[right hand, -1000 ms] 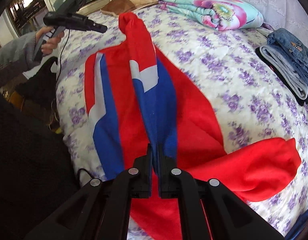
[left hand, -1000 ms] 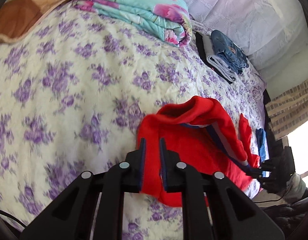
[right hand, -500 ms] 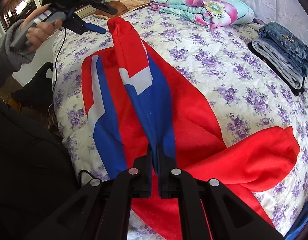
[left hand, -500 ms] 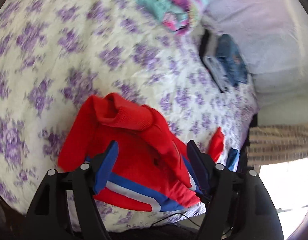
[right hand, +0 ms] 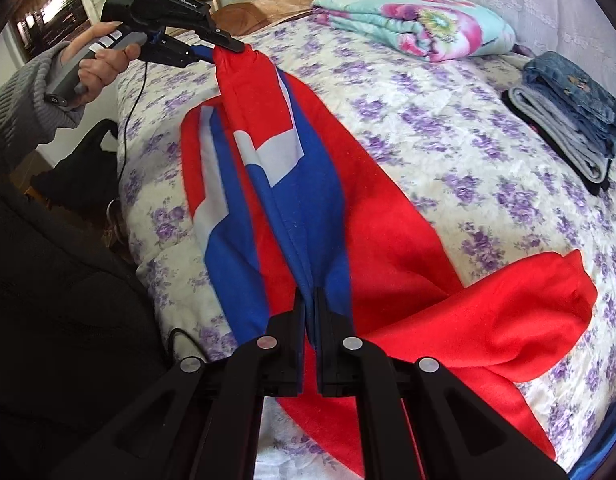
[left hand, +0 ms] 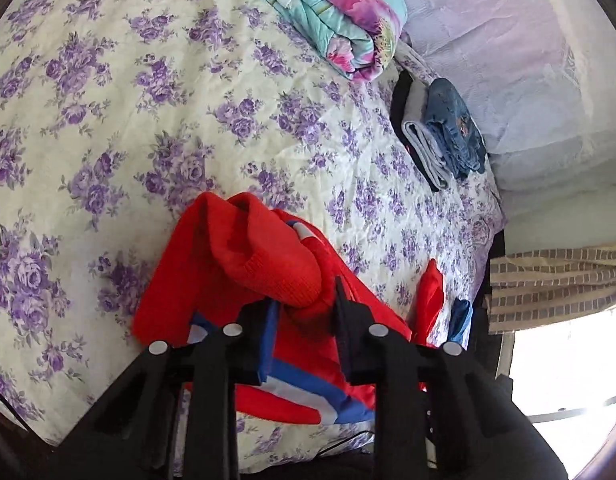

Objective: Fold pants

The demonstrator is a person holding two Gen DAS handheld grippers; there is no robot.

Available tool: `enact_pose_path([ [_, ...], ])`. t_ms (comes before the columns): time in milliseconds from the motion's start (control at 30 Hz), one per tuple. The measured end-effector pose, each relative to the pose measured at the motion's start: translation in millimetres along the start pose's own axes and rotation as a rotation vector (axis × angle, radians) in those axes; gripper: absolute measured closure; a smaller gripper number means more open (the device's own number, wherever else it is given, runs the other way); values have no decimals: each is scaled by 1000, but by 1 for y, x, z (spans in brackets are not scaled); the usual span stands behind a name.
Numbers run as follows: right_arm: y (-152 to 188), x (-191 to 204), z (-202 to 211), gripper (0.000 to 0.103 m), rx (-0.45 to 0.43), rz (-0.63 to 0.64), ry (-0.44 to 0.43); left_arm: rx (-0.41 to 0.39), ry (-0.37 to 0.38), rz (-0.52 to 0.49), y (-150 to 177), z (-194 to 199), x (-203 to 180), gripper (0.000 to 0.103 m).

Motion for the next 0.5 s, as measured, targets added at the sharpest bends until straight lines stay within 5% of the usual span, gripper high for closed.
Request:
enact_pose_path([
  [233, 15, 13, -25, 99, 64, -37, -86, 38, -20, 53, 33, -18, 66, 80],
  [500, 23, 20, -51, 99, 128, -66, -149, 53, -38, 36, 41, -14, 72, 80],
])
Point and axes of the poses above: each gripper's, at about its wrist camera, not at the fingertips, and z roughly against the way its jaws point, x to its left, y to its underside, the point moved 5 cm from there along -z, roughly the way its jaws point, and after that the axes turned 9 degrees about z, right-handed, at the moved point
